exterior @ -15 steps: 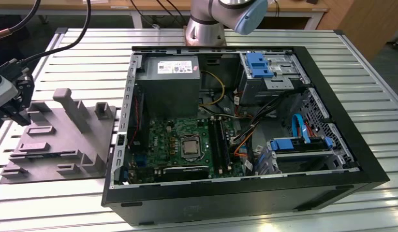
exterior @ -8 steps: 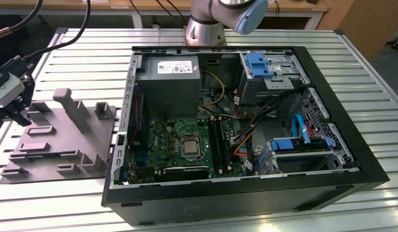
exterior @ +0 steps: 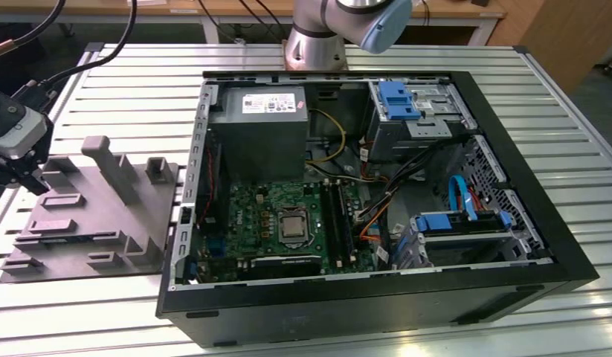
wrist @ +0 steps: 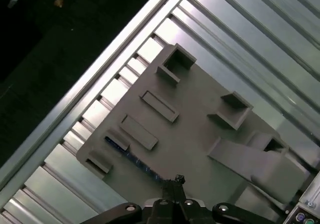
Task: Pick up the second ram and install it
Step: 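Pick up the second ram and move it above second insertion slot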
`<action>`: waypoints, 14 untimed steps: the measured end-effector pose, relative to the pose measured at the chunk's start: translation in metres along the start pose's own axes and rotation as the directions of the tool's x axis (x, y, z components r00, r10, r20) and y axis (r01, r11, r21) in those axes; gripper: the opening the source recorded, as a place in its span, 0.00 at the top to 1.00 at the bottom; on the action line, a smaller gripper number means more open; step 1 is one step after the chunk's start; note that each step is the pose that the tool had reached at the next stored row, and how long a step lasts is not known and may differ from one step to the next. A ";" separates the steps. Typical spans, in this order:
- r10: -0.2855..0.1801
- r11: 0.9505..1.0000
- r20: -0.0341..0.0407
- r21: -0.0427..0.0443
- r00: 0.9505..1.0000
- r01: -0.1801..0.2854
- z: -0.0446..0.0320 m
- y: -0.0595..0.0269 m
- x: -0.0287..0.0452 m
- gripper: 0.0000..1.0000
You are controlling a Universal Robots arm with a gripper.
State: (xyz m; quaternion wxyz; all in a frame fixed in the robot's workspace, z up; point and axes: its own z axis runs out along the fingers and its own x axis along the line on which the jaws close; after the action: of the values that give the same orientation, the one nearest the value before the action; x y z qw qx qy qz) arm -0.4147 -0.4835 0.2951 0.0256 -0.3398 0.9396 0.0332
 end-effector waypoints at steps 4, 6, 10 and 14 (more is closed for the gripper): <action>-0.068 0.998 -0.003 -0.005 0.998 0.068 0.0012 -0.0001 0.0001 0.90; -0.102 0.995 -0.004 -0.007 0.995 0.102 0.0018 -0.0001 0.0001 0.90; -0.174 0.985 -0.007 -0.013 0.985 0.174 0.0033 -0.0001 0.0002 0.90; -0.244 0.970 -0.009 -0.019 0.970 0.244 0.0048 -0.0002 0.0003 0.90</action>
State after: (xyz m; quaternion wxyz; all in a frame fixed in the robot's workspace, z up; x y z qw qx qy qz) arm -0.4147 -0.4835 0.2902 0.0213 -0.4533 0.8904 0.0360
